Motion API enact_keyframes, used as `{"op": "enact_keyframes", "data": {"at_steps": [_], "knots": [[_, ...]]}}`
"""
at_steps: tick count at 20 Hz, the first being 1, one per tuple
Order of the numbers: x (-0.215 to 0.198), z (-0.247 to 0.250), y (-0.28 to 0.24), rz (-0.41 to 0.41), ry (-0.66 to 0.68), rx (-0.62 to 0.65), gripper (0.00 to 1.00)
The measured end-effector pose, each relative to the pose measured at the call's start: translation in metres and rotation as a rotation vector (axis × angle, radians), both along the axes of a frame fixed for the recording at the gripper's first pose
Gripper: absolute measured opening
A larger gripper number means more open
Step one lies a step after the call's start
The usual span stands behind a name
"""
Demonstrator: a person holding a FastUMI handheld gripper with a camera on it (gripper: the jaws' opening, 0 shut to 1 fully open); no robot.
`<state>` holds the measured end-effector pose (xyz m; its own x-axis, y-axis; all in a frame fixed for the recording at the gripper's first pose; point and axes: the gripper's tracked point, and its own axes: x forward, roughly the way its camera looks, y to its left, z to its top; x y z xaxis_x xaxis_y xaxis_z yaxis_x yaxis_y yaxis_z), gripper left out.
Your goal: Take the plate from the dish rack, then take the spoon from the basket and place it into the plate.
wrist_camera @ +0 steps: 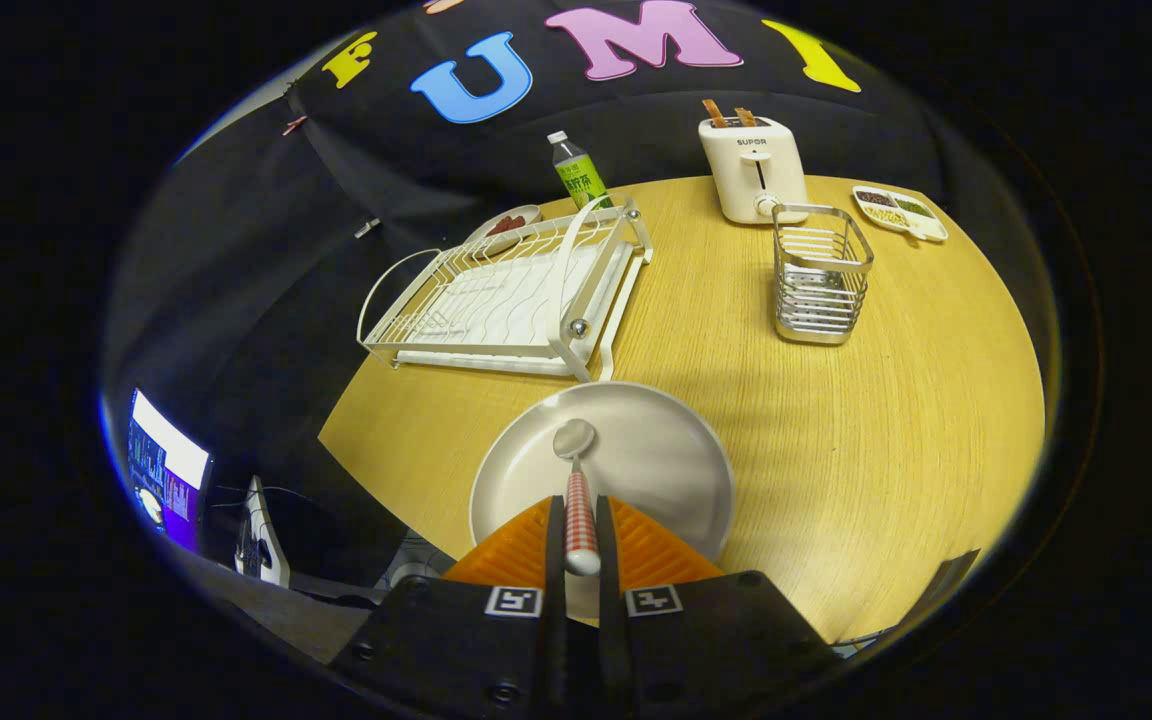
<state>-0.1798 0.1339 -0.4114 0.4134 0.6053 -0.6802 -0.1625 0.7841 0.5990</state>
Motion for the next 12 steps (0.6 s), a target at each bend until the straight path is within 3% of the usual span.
{"op": "enact_keyframes", "data": {"at_steps": [5, 8, 12], "knots": [[-0.02, -0.042, -0.004, 0.056, 0.091, -0.105, 0.23], [-0.021, -0.054, -0.008, 0.05, 0.105, -0.16, 0.26], [-0.006, -0.041, -0.013, 0.023, 0.073, -0.168, 0.61]]}}
